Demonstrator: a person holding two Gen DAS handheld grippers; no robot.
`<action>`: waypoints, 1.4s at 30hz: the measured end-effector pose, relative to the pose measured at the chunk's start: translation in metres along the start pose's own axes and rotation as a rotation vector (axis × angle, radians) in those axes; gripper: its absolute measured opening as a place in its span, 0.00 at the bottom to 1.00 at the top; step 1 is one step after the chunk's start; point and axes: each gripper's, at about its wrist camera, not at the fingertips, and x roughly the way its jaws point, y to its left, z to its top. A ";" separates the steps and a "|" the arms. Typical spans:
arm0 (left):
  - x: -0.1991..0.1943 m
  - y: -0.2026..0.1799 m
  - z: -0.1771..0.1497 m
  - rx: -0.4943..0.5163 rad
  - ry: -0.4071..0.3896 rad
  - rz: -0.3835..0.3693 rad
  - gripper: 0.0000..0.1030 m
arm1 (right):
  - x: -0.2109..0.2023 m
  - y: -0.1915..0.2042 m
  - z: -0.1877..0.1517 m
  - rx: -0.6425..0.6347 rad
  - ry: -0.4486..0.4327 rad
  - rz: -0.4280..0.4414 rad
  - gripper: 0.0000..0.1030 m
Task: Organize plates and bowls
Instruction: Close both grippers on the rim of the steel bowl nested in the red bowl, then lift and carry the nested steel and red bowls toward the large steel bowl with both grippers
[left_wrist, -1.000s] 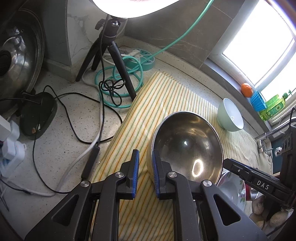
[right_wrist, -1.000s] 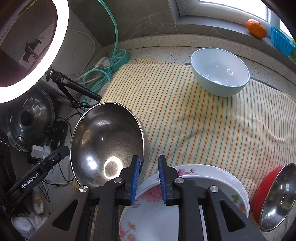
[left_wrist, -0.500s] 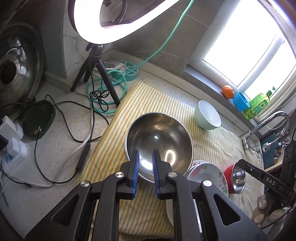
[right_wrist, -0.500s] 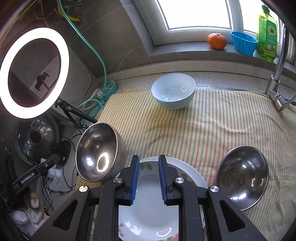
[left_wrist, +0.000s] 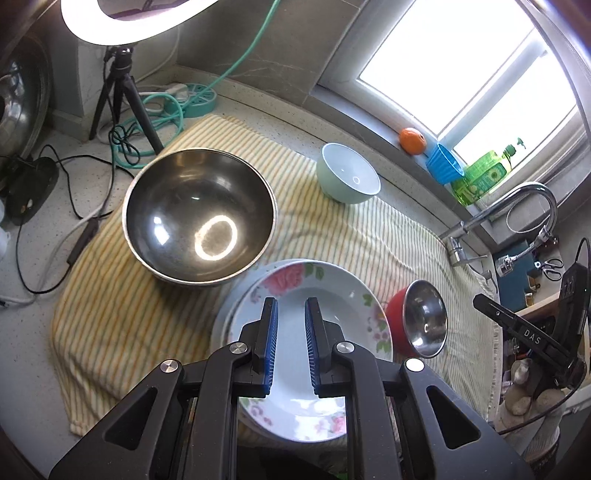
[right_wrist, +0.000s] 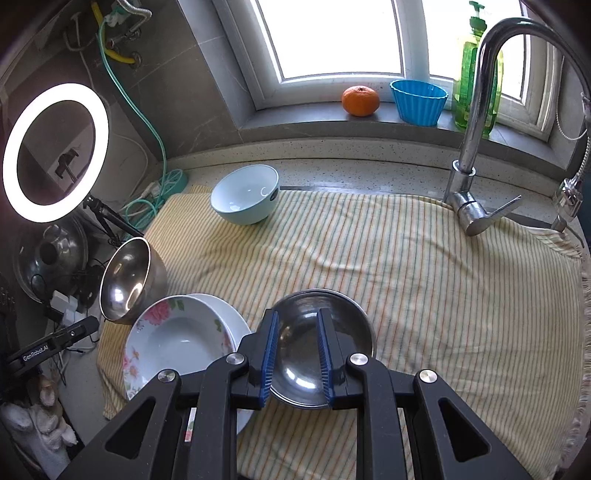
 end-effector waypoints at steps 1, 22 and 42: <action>0.003 -0.007 -0.003 0.001 0.004 -0.002 0.13 | 0.000 -0.008 -0.001 0.001 0.008 0.005 0.19; 0.065 -0.102 -0.043 0.020 0.078 -0.011 0.13 | 0.030 -0.081 -0.025 -0.048 0.123 0.129 0.19; 0.104 -0.132 -0.032 0.164 0.147 0.044 0.13 | 0.048 -0.086 -0.025 0.010 0.137 0.148 0.19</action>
